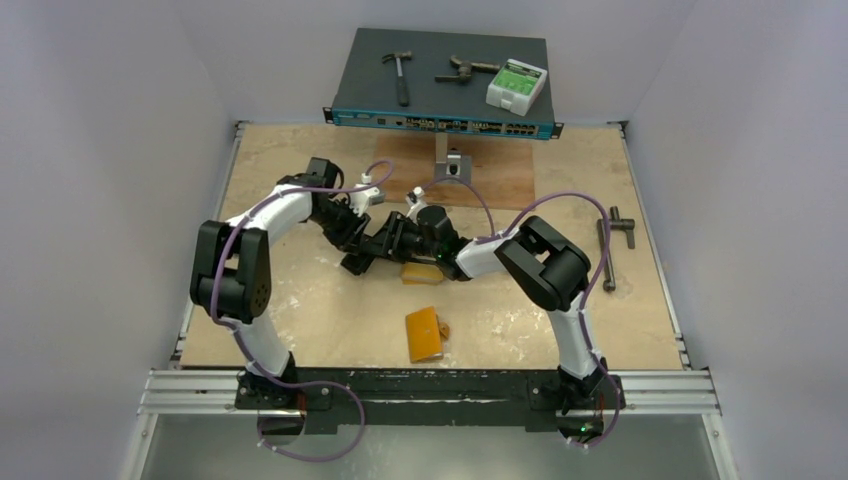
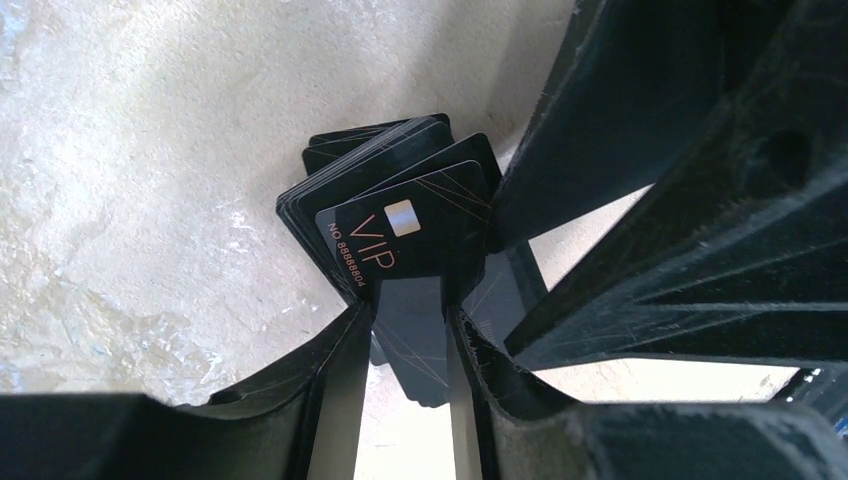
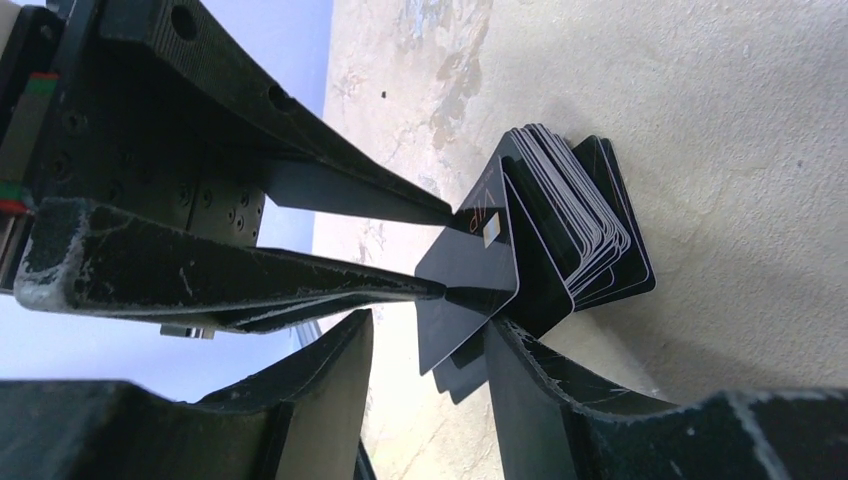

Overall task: Put the credit cards into the card holder
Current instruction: Pick up the credit card from the center of the board.

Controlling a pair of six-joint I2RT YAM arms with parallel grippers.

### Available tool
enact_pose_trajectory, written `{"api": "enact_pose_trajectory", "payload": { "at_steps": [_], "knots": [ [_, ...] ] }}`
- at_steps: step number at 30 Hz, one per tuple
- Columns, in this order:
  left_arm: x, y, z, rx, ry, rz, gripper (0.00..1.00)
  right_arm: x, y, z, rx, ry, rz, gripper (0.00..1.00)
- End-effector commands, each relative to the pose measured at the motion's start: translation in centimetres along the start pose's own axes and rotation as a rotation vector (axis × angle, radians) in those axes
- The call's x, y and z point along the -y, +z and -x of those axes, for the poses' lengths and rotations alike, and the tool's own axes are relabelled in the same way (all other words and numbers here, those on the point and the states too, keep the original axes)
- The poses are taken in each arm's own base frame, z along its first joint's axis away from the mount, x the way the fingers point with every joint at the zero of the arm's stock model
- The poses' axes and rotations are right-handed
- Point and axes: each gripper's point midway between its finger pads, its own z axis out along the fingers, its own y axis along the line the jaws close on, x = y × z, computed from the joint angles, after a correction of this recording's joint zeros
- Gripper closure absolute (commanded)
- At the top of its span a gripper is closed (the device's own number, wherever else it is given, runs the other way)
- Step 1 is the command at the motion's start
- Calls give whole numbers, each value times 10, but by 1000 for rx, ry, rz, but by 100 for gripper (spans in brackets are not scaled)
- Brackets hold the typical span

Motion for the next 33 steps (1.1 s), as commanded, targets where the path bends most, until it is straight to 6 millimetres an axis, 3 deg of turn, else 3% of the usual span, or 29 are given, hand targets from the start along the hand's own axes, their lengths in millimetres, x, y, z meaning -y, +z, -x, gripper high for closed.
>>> {"api": "enact_pose_trajectory", "payload": {
  "at_steps": [1,5,12,19,29,33],
  "knots": [
    [27,-1,3,31,-30,-97,68,3,6,8,50,34,-10,56],
    [34,1,2,40,-47,-128,68,0,10,8,49,59,11,60],
    [42,-4,2,60,-37,-150,68,1,11,6,40,67,16,77],
    [55,-26,11,84,-27,-169,66,-12,10,11,46,42,46,100],
    [76,-67,25,125,-30,-181,55,-40,0,16,22,-10,95,100],
    [89,-89,27,150,32,-196,53,-69,-28,29,15,-93,113,100]
  ]
}}
